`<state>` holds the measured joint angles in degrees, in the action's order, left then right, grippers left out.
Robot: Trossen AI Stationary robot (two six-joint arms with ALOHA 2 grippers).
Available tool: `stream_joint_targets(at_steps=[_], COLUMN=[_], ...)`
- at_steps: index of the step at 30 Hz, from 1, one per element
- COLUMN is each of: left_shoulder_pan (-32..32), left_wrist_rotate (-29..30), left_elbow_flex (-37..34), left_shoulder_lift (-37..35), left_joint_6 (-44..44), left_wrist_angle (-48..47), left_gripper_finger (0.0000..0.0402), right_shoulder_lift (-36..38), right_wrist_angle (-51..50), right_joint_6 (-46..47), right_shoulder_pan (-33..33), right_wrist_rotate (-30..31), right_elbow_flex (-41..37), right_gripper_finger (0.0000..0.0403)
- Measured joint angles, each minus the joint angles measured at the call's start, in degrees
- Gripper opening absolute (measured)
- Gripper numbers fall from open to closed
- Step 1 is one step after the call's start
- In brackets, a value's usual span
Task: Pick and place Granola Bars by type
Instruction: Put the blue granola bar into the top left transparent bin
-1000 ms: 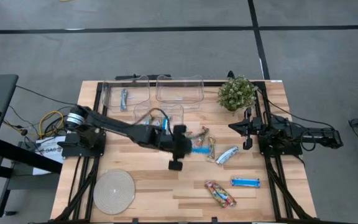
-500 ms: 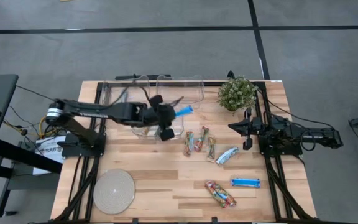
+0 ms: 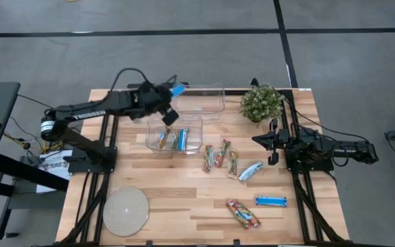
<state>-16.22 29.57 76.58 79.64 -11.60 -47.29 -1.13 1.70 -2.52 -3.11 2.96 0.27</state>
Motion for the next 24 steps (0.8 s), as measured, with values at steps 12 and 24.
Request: stream_joint_targets(at_steps=[12,24], left_shoulder_pan=[-13.4,-19.1], left_wrist_rotate=[0.5,3.3], left_elbow_flex=[0.0,0.0], left_shoulder_lift=[-4.5,-7.6], left_joint_6=[-5.2,-19.2], left_wrist_angle=[-9.3,-15.4], left_gripper_finger=[0.0072,0.0072], right_shoulder_lift=[0.0,0.0], right_wrist_angle=[0.0,0.0], right_joint_6=[0.0,0.0], right_shoulder_pan=[0.0,0.0], right_wrist_rotate=[0.0,0.0], right_elbow_flex=[0.0,0.0], right_gripper_finger=[0.0,0.0])
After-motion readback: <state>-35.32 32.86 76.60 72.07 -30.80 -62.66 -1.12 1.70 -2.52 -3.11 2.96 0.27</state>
